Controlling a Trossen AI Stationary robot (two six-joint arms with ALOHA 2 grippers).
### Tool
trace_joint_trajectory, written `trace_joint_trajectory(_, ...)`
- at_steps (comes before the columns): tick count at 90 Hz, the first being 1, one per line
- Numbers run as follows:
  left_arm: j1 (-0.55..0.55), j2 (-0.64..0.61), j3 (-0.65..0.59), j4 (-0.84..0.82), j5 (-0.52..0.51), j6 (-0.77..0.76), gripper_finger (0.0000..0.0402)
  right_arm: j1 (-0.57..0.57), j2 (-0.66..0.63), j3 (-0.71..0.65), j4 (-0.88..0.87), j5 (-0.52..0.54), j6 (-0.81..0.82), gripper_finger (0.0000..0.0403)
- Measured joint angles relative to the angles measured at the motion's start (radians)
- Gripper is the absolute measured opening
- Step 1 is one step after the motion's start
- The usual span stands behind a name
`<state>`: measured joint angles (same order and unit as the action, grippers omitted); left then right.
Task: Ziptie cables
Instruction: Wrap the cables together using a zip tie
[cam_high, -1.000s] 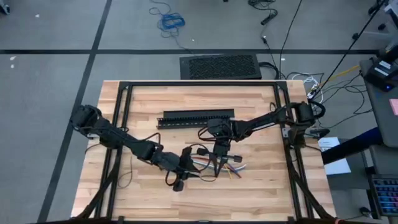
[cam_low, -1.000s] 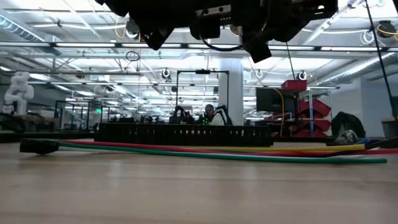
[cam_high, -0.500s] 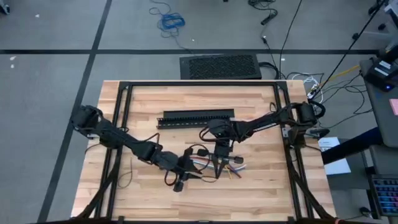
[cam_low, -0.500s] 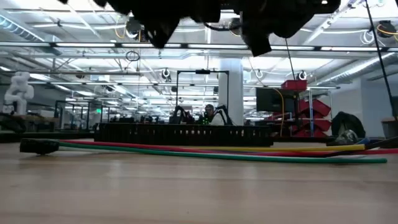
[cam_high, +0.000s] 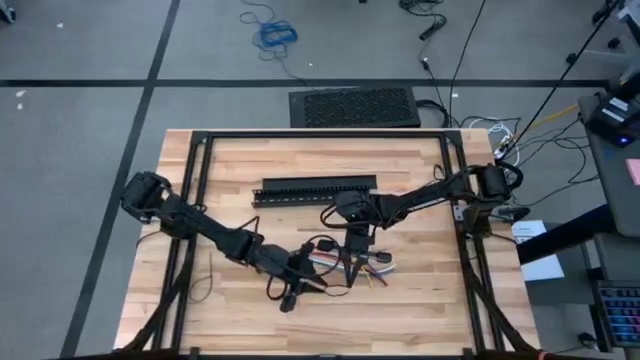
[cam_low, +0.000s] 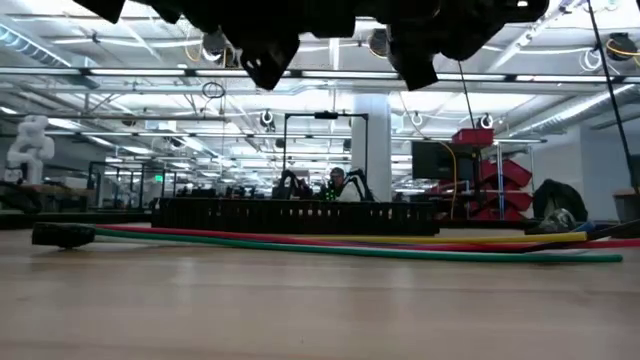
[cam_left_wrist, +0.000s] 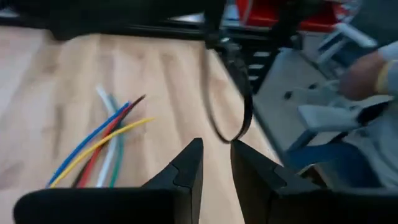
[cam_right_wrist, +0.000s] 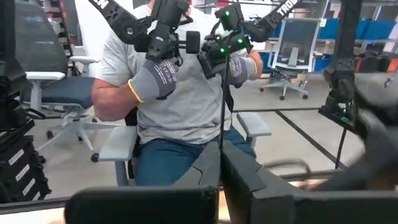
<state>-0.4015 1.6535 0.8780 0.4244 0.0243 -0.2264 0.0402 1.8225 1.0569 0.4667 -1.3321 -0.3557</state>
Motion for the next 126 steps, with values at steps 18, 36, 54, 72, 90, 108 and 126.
trace_joint_trajectory(18,0.001,0.0,0.0,0.003,0.046,-0.005,0.008,0.0,0.0,0.0,-0.023,0.038,-0.01,0.0)
trace_joint_trajectory(36,0.001,0.0,0.001,0.009,0.06,-0.03,0.008,0.0,0.0,0.0,-0.068,0.051,-0.031,0.0)
trace_joint_trajectory(54,0.001,0.0,0.001,-0.003,0.063,-0.031,0.008,-0.002,0.0,0.0,-0.075,0.052,-0.034,0.0)
trace_joint_trajectory(72,0.001,-0.003,0.001,-0.143,0.031,-0.083,0.008,-0.002,0.0,0.0,-0.111,0.054,-0.043,0.0)
trace_joint_trajectory(90,-0.001,-0.009,0.001,-0.124,-0.008,-0.086,0.008,-0.002,0.0,0.0,-0.144,0.054,-0.071,0.0)
trace_joint_trajectory(108,0.008,-0.018,0.002,-0.111,-0.08,-0.067,0.008,-0.002,0.0,0.0,-0.142,0.074,-0.081,0.0)
trace_joint_trajectory(126,0.015,-0.018,0.002,-0.098,-0.07,-0.055,0.008,-0.002,0.0,0.0,-0.142,0.077,-0.082,0.0)
